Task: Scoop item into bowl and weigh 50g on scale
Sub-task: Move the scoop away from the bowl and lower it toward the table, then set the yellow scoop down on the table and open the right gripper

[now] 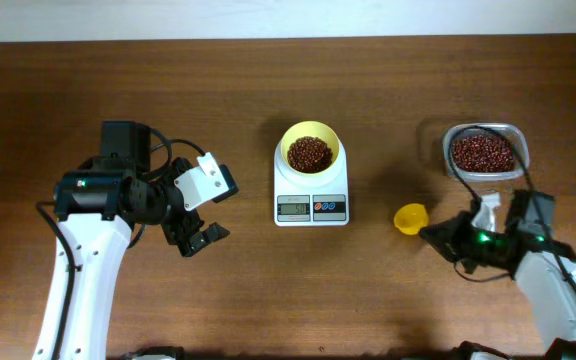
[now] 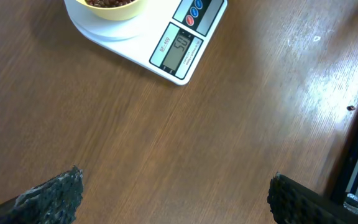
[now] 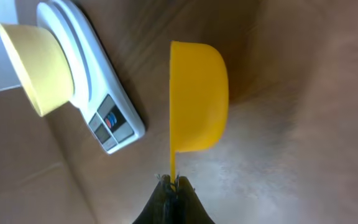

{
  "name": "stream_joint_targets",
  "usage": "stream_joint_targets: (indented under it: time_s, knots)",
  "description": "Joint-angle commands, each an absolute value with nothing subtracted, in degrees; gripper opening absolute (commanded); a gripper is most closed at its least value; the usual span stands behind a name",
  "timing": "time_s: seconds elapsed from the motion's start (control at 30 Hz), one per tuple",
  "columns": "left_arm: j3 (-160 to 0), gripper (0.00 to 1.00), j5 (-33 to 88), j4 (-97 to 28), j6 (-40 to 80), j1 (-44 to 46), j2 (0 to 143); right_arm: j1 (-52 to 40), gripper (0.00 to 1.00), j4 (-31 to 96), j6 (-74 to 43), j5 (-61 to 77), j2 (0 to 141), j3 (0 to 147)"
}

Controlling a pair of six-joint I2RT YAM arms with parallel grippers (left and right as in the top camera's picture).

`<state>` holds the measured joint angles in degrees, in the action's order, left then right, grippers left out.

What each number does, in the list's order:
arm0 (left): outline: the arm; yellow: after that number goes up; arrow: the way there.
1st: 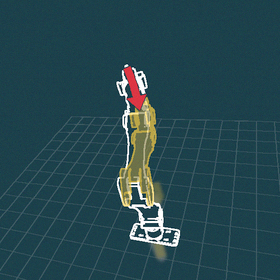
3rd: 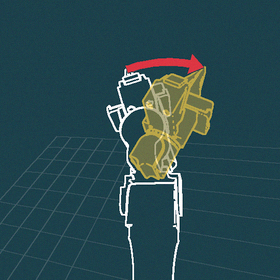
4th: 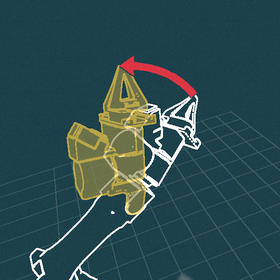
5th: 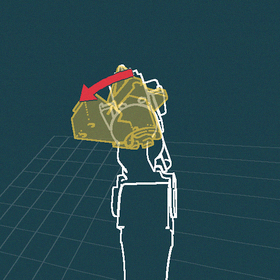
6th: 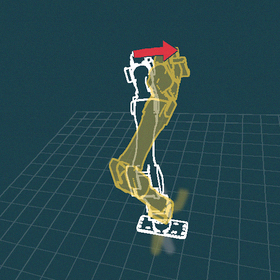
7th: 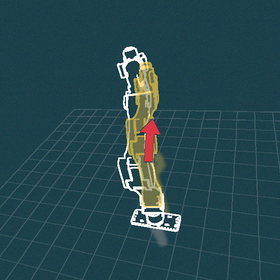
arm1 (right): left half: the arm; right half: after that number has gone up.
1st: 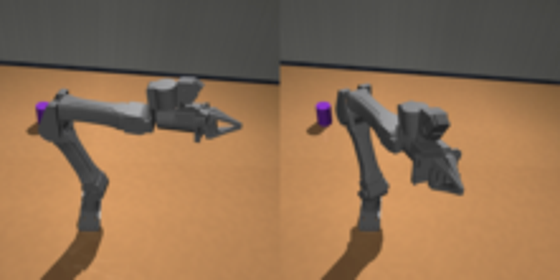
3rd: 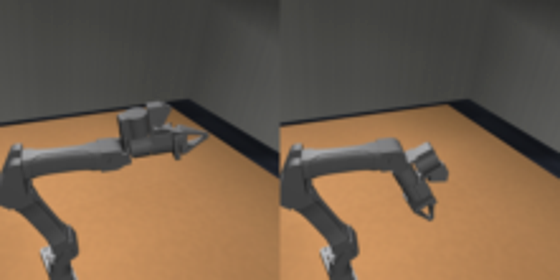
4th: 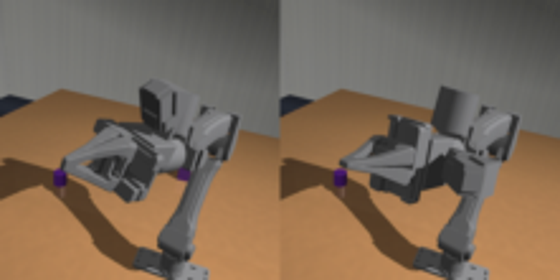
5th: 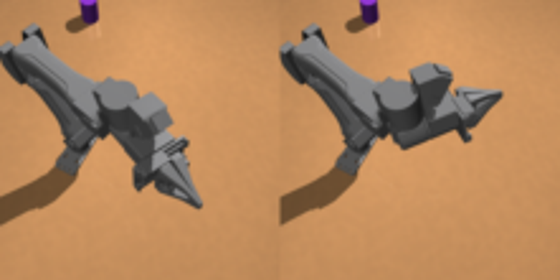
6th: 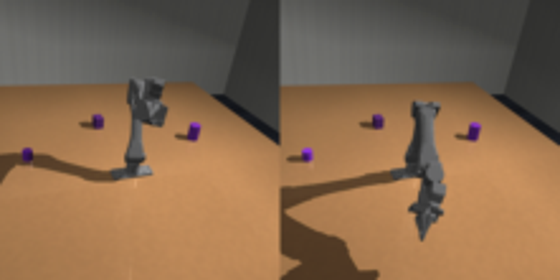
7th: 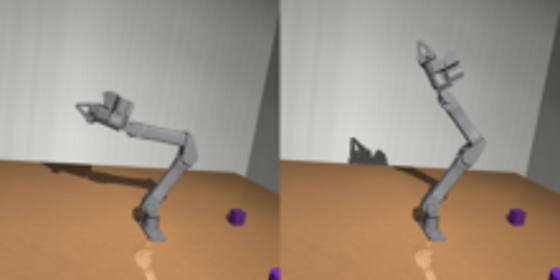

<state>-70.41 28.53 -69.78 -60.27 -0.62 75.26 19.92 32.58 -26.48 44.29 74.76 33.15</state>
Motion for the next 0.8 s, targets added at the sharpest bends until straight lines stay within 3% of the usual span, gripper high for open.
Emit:
stream_joint_targets:
  time_s: [0.0,0.07,0.2,0.3,0.37,0.4,0.43,0.47,0.77]
  knots:
    - [-70.4,0.99,29.6,-69.9,-60.8,-0.9,75.0,27.7,0.04,39.7,-11.9,48.3,72.5,32.4]
    - [-70.4,0.99,29.5,-69.9,-60.8,-0.9,75.0,31.0,0.04,42.6,-3.9,49.2,72.4,32.4]
    - [-70.4,0.99,29.6,-69.9,-60.8,-0.9,75.0,31.2,0.17,43.3,-3.4,47.4,72.5,32.4]
    - [-70.4,0.99,29.6,-69.9,-60.8,-0.9,75.0,31.2,0.38,43.3,-3.4,46.2,72.5,32.4]
    - [-70.4,0.99,29.5,-69.9,-60.8,-0.9,75.0,31.2,0.46,43.3,-3.4,44.1,72.5,32.4]
    - [-70.4,0.99,29.6,-69.9,-60.8,-0.9,75.0,31.2,0.54,43.3,-3.4,43.2,72.5,32.4]
    - [-70.4,0.99,29.5,-69.9,-60.8,-0.9,75.0,31.2,0.80,43.3,-3.4,42.8,72.5,32.4]
    - [-70.4,0.99,29.5,-69.9,-60.8,-0.9,75.0,31.2,0.99,43.3,-3.4,42.8,72.5,32.4]
    - [-70.4,0.99,29.5,-69.9,-60.8,-0.9,75.0,31.2,0.99,43.1,-3.4,42.8,72.5,32.4]
